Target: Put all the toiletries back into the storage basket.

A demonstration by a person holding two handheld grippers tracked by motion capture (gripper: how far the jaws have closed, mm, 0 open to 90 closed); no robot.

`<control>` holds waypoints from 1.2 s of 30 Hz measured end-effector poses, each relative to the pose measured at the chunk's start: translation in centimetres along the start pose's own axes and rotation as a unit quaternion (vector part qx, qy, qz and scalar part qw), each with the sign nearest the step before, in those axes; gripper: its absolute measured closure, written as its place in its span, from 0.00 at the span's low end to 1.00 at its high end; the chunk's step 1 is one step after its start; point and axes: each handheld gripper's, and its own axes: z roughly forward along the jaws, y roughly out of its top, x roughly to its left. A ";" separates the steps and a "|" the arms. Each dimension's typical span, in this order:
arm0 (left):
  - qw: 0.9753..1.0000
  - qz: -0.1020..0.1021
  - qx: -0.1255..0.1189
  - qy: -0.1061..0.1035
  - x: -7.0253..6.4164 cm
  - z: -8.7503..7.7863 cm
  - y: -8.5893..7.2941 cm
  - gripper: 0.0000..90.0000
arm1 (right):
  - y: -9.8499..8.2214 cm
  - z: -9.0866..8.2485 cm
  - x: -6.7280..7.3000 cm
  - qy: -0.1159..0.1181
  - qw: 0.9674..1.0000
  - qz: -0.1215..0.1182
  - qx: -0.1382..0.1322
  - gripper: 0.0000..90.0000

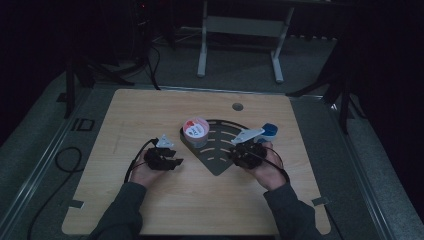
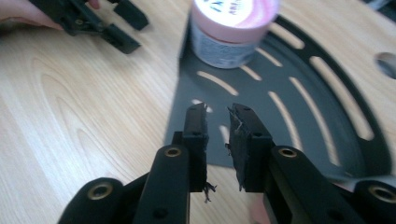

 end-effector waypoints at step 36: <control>1.000 0.002 -0.001 -0.001 0.1 0.5 -0.3 0.57 | -5.0 -5.9 -8.4 -0.113 0.991 0.071 -0.006 1.00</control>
